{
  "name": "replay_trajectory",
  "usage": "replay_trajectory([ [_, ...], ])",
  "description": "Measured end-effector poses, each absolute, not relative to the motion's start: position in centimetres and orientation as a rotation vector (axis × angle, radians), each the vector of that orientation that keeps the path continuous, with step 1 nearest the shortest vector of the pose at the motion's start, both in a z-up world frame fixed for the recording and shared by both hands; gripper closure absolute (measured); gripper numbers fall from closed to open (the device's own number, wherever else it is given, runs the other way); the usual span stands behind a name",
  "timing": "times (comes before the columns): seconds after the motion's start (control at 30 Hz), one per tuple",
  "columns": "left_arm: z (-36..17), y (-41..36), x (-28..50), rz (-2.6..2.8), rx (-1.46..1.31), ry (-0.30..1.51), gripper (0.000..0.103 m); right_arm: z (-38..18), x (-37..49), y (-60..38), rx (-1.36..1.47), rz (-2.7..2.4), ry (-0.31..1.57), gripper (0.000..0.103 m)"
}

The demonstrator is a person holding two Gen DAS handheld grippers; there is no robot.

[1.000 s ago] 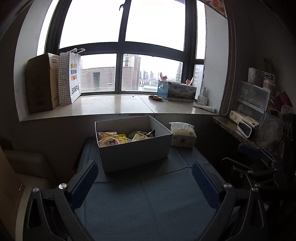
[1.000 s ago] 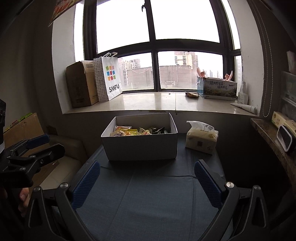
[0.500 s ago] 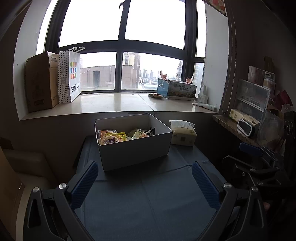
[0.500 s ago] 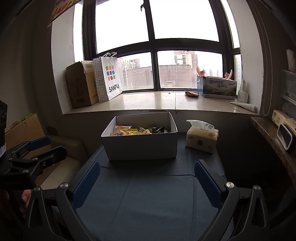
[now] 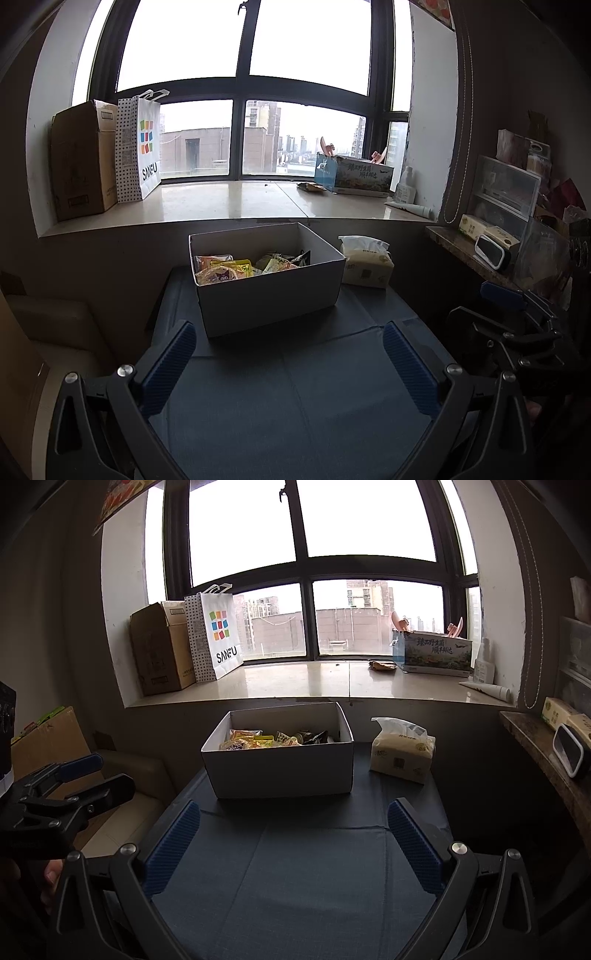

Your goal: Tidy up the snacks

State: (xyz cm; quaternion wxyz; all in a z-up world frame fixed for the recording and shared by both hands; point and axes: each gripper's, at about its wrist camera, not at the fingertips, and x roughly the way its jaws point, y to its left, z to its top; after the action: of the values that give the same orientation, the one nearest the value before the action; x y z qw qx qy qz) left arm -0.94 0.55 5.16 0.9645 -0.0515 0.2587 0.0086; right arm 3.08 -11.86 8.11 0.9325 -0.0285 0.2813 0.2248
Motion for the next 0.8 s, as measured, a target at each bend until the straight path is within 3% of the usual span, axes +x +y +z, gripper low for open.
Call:
replay_trajectory([
  [0.8,4.95,0.53,-1.03,0.016,-0.104,0.528,0.000,8.05,3.14,-11.77,-0.057,0.465,0.582,0.000],
])
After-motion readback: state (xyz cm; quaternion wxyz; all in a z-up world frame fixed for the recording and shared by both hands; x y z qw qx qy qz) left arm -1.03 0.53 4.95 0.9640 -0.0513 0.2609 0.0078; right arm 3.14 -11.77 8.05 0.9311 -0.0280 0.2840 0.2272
